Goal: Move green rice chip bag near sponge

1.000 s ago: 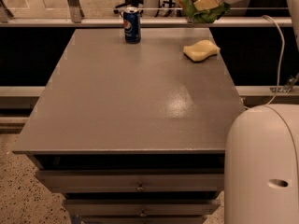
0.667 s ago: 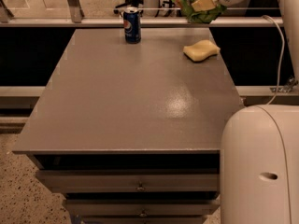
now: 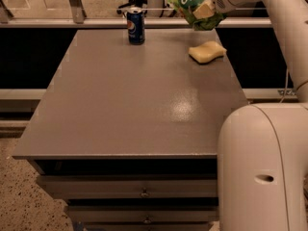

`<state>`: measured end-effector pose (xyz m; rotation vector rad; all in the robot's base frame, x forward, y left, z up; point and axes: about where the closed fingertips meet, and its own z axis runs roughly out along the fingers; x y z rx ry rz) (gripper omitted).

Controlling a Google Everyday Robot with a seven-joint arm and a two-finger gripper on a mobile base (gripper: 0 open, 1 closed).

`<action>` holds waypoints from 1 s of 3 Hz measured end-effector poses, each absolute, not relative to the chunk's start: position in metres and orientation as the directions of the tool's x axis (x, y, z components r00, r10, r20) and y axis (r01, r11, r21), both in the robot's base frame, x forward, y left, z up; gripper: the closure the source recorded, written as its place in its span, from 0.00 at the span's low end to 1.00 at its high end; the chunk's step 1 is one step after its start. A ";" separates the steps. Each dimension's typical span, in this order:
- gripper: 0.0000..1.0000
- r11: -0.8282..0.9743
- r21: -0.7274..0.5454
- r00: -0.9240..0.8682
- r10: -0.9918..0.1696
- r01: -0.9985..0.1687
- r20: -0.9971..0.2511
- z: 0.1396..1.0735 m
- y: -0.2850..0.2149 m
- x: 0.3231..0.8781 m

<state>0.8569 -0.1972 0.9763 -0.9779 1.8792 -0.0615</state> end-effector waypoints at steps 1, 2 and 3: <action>1.00 0.692 -0.407 -0.248 -0.641 -0.595 -0.726 0.945 -0.185 0.862; 1.00 0.696 -0.400 -0.256 -0.637 -0.596 -0.727 0.935 -0.179 0.862; 0.83 0.697 -0.363 -0.277 -0.626 -0.618 -0.729 0.920 -0.177 0.863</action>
Offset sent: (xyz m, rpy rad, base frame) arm -0.0036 0.0239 -0.0494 0.0098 0.0489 -0.0470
